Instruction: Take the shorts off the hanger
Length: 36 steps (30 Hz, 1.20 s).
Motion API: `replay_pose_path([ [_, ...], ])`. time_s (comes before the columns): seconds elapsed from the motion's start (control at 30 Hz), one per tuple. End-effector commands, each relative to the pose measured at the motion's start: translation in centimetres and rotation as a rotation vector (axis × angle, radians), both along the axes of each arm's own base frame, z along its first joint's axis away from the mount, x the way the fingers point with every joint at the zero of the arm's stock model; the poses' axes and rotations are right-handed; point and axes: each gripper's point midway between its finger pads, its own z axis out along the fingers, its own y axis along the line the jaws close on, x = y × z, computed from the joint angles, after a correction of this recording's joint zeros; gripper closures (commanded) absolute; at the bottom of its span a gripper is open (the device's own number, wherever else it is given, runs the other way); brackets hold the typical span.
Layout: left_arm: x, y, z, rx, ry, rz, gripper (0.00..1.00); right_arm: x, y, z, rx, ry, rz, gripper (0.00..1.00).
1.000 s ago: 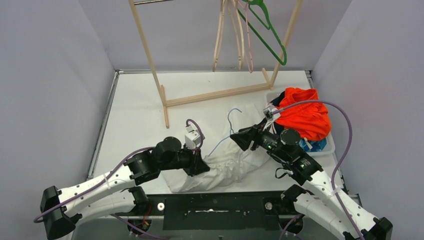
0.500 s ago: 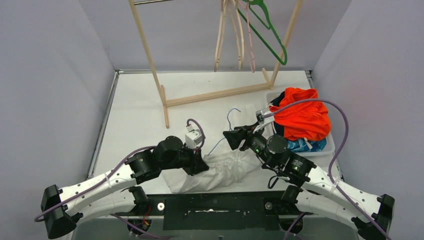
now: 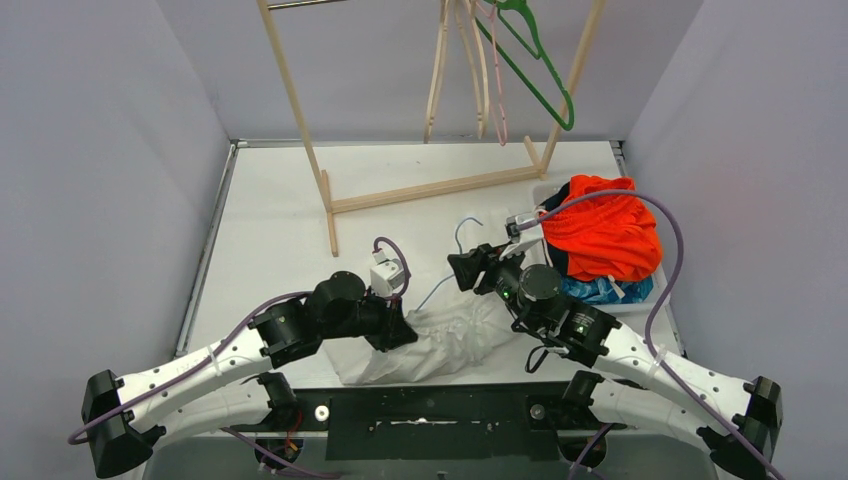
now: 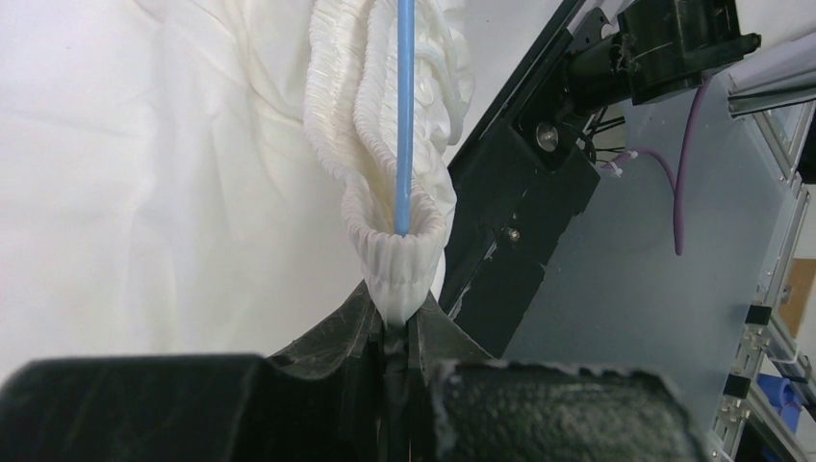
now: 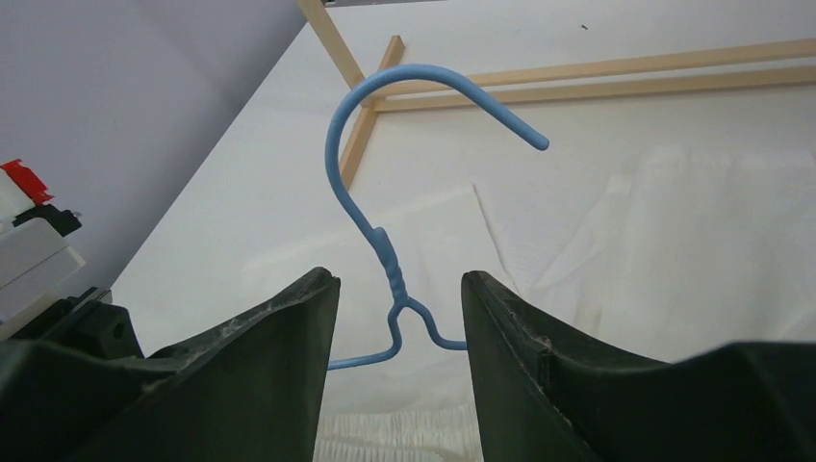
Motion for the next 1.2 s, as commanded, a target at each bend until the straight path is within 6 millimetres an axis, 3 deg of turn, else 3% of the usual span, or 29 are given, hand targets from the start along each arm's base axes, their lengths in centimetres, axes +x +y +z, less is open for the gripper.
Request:
replay_pose_path([
  [0.0,-0.1,-1.4,4.1,-0.116,-0.020,-0.023,1.00,0.9,0.0,2.6,0.087,-0.031,-0.058,0.51],
  [0.2,-0.6,-1.1,3.4,-0.091,0.026,-0.020,1.00,0.6,0.1,2.9,0.106,-0.057,-0.036,0.64],
  [0.33,-0.8,-0.9,3.3,-0.079,0.035,-0.021,1.00,0.6,0.1,2.6,0.104,-0.053,-0.031,0.60],
  [0.77,-0.8,-0.8,4.1,-0.119,0.022,-0.011,1.00,1.2,0.4,0.4,0.036,0.023,-0.020,0.59],
  [0.93,-1.1,-0.8,4.7,-0.137,0.010,-0.031,1.00,1.4,1.7,0.1,0.056,0.033,0.055,0.57],
  [1.17,-1.4,-0.1,4.0,-0.098,0.008,-0.035,1.00,1.5,2.7,0.9,0.120,0.001,0.083,0.72],
])
